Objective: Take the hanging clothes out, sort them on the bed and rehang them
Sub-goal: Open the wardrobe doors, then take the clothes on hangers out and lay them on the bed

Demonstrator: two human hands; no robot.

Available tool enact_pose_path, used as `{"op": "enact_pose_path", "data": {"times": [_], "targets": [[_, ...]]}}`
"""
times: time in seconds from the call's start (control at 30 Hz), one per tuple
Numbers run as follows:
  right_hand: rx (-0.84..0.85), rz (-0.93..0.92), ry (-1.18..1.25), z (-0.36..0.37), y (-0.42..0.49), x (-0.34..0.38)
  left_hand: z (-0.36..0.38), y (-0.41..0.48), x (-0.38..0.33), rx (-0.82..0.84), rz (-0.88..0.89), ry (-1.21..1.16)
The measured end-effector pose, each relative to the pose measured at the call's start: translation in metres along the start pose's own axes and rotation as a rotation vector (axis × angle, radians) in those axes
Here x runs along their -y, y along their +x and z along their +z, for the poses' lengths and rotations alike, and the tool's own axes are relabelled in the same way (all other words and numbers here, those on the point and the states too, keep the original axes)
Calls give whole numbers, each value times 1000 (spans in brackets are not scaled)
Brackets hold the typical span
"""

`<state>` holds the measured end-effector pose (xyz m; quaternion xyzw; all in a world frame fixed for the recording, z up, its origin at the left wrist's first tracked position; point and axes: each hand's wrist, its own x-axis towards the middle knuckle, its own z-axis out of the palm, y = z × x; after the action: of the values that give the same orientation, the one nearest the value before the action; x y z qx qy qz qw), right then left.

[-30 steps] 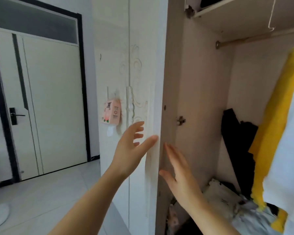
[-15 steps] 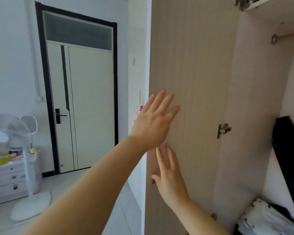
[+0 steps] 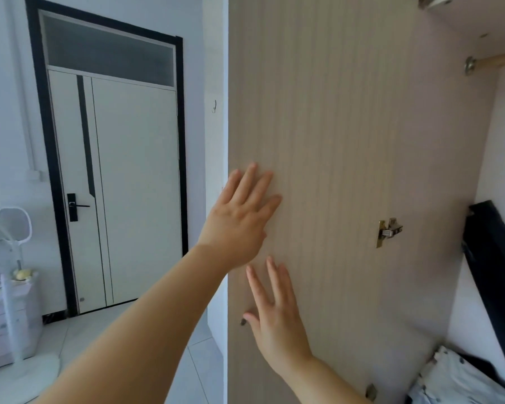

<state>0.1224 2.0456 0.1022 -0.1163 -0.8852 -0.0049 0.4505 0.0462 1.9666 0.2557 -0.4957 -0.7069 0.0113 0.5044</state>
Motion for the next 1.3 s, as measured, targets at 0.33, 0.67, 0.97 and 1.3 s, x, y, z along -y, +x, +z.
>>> {"op": "enact_pose_path", "data": {"times": [0.33, 0.67, 0.97, 1.3], "targets": [[26, 17, -322, -84, -1, -94, -14, 46, -57, -247, -84, -335], [89, 285, -700, -229, -28, -204, -11, 125, -190, -185, 12, -800], [71, 315, -993, -352, 2, -294, -27, 206, -306, -192, 42, -1050], [153, 399, -1347, -442, 48, -388, -43, 299, -380, -256, 41, -1126]]}}
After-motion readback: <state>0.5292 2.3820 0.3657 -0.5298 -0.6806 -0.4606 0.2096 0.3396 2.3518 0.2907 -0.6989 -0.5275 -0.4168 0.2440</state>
